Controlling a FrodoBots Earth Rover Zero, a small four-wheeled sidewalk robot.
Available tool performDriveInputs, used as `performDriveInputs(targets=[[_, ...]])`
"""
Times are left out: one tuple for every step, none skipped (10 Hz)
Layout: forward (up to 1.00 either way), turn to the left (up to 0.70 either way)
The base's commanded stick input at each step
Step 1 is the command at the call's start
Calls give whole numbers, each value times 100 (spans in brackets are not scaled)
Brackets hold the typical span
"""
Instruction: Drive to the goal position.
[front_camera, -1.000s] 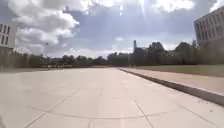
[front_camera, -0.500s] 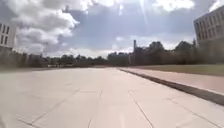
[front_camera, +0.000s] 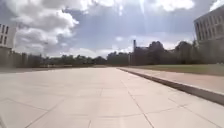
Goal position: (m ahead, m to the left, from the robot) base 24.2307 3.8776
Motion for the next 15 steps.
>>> performDriveInputs(targets=[[70, 0], [70, 0], [70, 0], [70, 0], [70, 0], [70, 0], [70, 0], [70, 0], [70, 0], [70, 0], [70, 0], [70, 0], [70, 0], [70, 0], [70, 0]])
